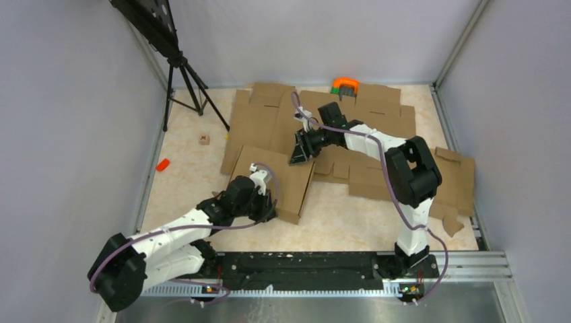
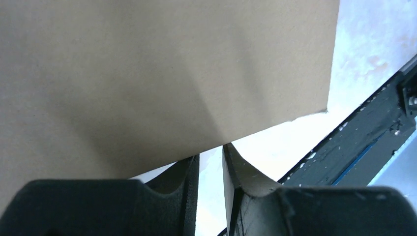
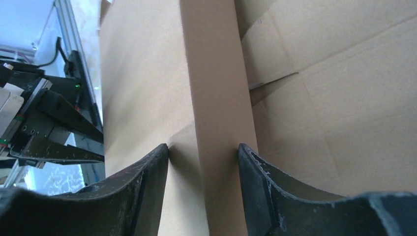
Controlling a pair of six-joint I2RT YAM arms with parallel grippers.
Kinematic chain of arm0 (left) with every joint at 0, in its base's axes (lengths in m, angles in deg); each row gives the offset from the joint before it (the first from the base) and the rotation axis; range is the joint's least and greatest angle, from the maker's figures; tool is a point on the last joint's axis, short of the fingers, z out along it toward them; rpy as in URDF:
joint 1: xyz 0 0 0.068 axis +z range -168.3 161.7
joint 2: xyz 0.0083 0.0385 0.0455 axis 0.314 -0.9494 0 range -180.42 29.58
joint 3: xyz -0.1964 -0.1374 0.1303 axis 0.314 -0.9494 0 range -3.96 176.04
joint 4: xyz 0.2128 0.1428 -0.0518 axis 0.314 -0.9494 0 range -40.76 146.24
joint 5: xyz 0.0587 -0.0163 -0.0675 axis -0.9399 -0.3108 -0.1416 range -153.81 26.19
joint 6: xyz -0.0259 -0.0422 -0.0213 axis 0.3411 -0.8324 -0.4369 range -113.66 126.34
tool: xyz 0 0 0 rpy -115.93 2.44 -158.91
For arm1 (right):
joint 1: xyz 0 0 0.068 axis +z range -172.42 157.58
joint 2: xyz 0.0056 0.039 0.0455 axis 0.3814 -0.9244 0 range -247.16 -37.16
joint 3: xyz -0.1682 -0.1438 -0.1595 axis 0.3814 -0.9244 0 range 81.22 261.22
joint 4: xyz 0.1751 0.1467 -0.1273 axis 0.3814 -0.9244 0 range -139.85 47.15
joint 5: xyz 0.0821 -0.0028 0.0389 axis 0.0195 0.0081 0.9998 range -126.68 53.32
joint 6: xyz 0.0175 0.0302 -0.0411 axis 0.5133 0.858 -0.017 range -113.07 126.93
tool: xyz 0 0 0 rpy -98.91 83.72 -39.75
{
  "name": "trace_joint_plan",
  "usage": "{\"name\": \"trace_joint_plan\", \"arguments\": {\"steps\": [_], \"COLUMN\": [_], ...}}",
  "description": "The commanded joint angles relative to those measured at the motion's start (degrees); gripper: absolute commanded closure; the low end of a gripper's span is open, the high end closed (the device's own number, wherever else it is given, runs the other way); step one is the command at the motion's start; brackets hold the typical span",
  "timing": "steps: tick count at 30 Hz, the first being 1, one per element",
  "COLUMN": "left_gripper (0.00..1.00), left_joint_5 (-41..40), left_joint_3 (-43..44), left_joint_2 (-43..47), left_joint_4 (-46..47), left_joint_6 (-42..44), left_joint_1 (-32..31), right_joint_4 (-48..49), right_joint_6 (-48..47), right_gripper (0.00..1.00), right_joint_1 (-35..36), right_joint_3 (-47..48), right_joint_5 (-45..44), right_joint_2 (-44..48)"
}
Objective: Fold the paper box
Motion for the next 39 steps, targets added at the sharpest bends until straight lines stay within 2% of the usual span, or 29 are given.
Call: {"name": "trace_joint_plan", "arguments": {"steps": [1, 7, 11, 14, 18, 20, 23, 26, 28, 32, 37, 39], "left_gripper": [0.74, 0.74, 0.73, 0.73, 0.67, 0.63, 0.56, 0.46, 0.33, 0.04, 0.02, 0.02], "left_joint_5": [-5.11, -4.27, -3.20, -2.02, -3.43, -4.30, -6.28, -9.05, -11.13, -16.09, -24.50, -24.90], "left_joint_3": [3.28, 4.26, 4.97, 5.74, 7.48, 8.50, 10.82, 13.28, 15.41, 16.74, 16.14, 15.48], "left_joint_2": [5.70, 7.51, 6.94, 6.03, 7.52, 8.84, 10.53, 12.28, 13.91, 18.67, 23.52, 25.46], "left_joint_4": [10.49, 9.89, 7.84, 2.67, -5.89, -9.82, -16.36, -22.49, -26.84, -33.55, -43.50, -45.30], "left_joint_6": [2.72, 1.84, 0.76, -0.38, -2.39, -3.01, -4.36, -6.50, -9.28, -16.34, -30.04, -33.56], "left_joint_1": [0.43, 0.41, 0.42, 0.41, 0.43, 0.43, 0.43, 0.52, 0.56, 0.61, 0.78, 0.76], "right_joint_4": [-1.93, -1.72, -2.94, -3.39, -4.06, -6.02, -6.74, -6.77, -8.06, -8.36, -3.45, -1.85], "right_joint_6": [6.56, 8.45, 8.34, 7.71, 7.98, 7.28, 7.30, 7.30, 7.22, 8.78, 11.21, 12.23], "right_gripper": [0.67, 0.73, 0.74, 0.73, 0.69, 0.62, 0.39, 0.23, 0.19, 0.19, 0.18, 0.18], "right_joint_1": [1.18, 1.03, 0.89, 0.83, 0.81, 0.81, 1.32, 3.57, 5.35, 6.21, 10.00, 12.02], "right_joint_3": [-1.37, -5.95, -12.63, -17.83, -22.72, -23.94, -26.28, -27.79, -27.58, -27.63, -29.72, -29.80], "right_joint_5": [9.74, 9.46, 2.59, -3.03, -9.28, -13.01, -17.66, -22.89, -27.47, -28.82, -29.26, -31.70], "right_joint_2": [7.50, 11.65, 15.27, 18.79, 24.28, 27.22, 32.54, 37.90, 39.99, 40.64, 39.03, 37.70]}}
